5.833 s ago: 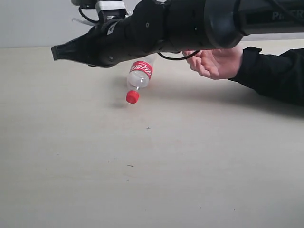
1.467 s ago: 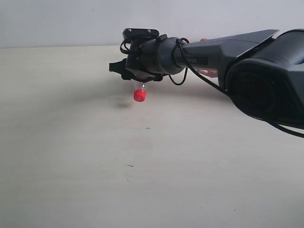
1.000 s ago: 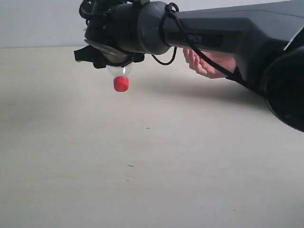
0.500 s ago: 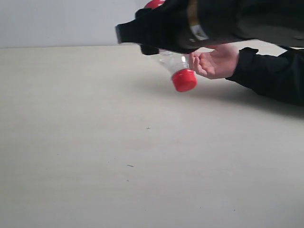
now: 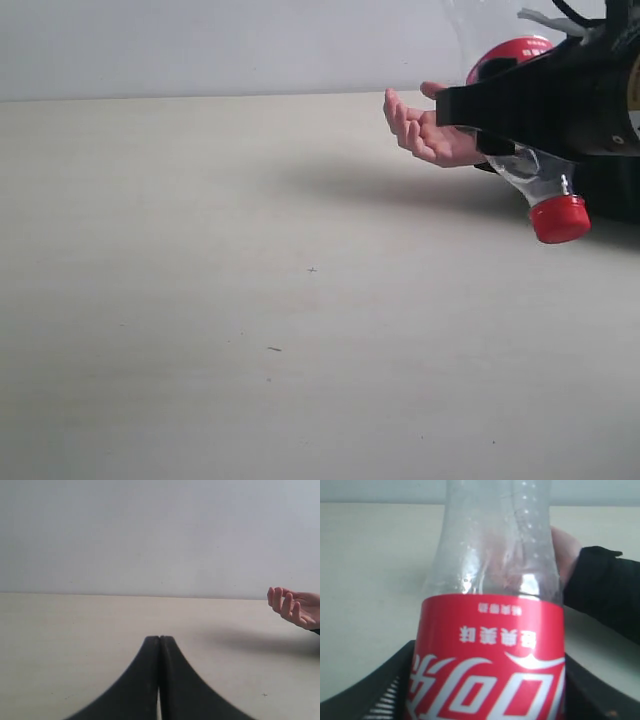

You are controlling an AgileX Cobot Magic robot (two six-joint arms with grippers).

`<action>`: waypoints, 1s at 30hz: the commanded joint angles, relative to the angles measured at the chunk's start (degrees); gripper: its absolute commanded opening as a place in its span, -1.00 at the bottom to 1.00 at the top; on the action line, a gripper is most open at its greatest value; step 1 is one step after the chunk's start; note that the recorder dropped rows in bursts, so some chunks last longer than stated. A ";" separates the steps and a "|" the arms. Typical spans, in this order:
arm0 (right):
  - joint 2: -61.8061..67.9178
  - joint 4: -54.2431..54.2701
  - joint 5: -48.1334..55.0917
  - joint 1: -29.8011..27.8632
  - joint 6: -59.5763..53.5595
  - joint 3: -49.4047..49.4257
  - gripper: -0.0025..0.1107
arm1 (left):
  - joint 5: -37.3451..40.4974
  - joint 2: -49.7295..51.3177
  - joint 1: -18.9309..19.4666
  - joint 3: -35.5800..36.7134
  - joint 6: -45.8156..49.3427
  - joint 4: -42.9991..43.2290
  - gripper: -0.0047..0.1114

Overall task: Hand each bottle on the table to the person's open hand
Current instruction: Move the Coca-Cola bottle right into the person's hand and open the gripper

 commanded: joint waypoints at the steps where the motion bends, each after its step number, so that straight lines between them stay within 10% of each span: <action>1: 1.60 4.96 -2.95 -3.93 -6.45 0.70 -0.96 | -0.32 -0.36 0.05 0.20 0.07 -0.49 -0.92; 20: 25.05 4.26 -27.61 -18.57 -7.34 -0.22 -0.96 | -0.32 -0.36 0.05 0.20 0.07 -0.49 -0.92; 30: 31.42 4.26 -24.24 -19.33 -7.48 -9.70 -0.96 | -0.32 -0.36 0.05 0.20 0.07 -0.49 -0.92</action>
